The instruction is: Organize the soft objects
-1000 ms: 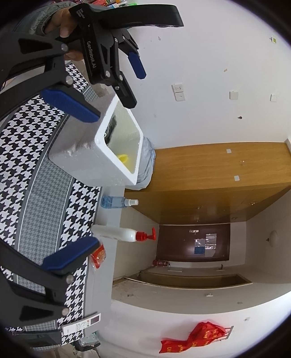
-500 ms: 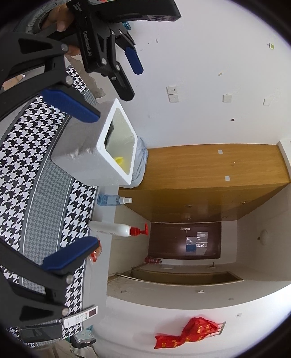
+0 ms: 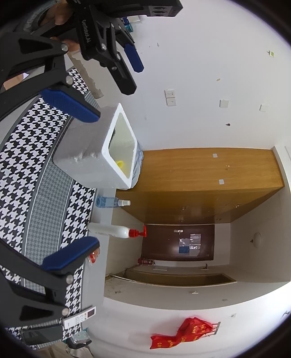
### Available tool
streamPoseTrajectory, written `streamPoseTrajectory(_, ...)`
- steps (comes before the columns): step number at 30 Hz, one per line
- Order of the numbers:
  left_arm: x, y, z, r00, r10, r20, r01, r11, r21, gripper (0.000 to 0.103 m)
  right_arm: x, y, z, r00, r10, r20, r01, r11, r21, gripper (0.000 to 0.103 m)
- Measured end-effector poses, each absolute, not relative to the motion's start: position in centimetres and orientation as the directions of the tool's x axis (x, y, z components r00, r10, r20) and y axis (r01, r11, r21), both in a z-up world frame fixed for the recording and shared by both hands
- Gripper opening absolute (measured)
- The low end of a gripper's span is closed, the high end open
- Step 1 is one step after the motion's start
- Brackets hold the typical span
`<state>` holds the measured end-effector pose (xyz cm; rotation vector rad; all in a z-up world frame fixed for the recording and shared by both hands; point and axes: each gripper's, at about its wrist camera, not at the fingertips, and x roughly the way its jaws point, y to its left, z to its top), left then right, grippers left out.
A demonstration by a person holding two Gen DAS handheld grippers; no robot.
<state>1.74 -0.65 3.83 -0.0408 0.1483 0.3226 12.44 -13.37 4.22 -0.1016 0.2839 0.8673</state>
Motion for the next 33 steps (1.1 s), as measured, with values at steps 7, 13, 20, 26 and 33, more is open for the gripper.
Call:
streamPoseTrajectory(7, 1.9, -0.8, 2.5, 0.931, 0.323, -0.167, -0.329, 0.944, -0.005, 0.102, 12.5, -14.1, 3.1, 0.616, 0.736, -0.281, -0.754, 0.654, 0.059, 0.103)
streamPoseTrajectory(13, 2.1, -1.0, 1.3, 0.922, 0.348, -0.168, -0.352, 0.936, 0.002, 0.102, 12.5, -14.7, 2.2, 0.631, 0.720, -0.289, -0.739, 0.671, 0.056, 0.103)
streamPoseTrajectory(20, 1.8, -1.2, 0.4, 0.930, 0.323, -0.176, -0.329, 0.944, -0.004, 0.102, 12.3, -14.9, 1.6, 0.624, 0.730, -0.278, -0.746, 0.663, 0.068, 0.103)
streamPoseTrajectory(26, 1.7, -1.0, 0.0, 0.925, 0.333, -0.183, -0.339, 0.941, -0.004, 0.102, 12.2, -15.1, 1.0, 0.624, 0.733, -0.272, -0.742, 0.664, 0.086, 0.103)
streamPoseTrajectory(33, 1.9, -0.9, -0.9, 0.919, 0.334, -0.208, -0.343, 0.939, -0.007, 0.102, 12.3, -15.6, 0.6, 0.687, 0.666, -0.291, -0.679, 0.731, 0.069, 0.103)
